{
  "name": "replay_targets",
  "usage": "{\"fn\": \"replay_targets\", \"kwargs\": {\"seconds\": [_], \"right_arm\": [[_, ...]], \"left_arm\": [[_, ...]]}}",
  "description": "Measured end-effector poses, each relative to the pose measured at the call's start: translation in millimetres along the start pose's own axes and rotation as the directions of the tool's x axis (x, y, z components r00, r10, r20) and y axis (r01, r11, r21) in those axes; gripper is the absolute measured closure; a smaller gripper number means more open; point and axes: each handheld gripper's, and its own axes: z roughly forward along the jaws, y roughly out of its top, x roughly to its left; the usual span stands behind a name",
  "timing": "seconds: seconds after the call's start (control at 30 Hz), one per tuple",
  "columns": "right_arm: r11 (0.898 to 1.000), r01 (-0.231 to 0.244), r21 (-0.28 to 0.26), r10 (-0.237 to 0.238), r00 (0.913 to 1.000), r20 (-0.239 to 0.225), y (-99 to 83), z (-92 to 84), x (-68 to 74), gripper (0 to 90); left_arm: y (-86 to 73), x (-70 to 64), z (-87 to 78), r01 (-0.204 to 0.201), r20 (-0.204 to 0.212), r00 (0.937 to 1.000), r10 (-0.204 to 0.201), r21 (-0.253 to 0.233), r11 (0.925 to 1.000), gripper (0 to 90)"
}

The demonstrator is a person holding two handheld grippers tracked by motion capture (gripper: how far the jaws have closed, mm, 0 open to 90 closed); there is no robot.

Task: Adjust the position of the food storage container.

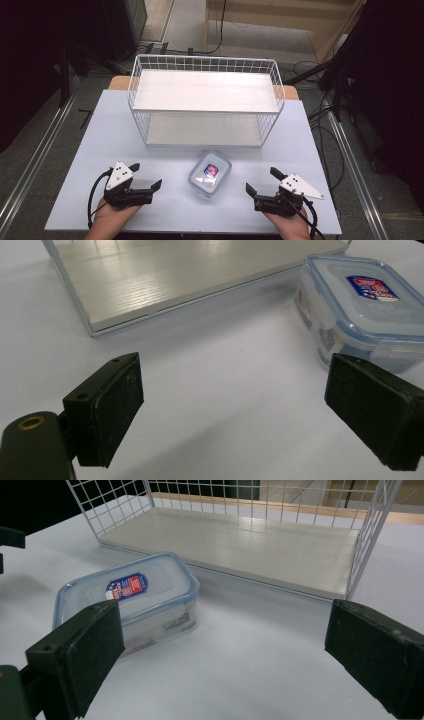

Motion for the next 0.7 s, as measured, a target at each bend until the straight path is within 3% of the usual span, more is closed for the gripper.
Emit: {"fn": "replay_targets", "kwargs": {"seconds": [0.13,0.7], "right_arm": [[1.0,-0.026,0.002,0.026,0.9997,0.001,-0.3,0.4,-4.2,2.9],[0.999,-0.031,0.029,0.032,0.9992,-0.026,-3.7,6.7,2.1,7.8]], "left_arm": [[-0.2,-1.6,1.4,0.005,0.014,0.9999,-0.005,-0.001,1.0,9.1],[0.3,-6.0,-1.3,-0.005,0.025,0.9997,0.005,-0.015,0.9999,10.1]]}}
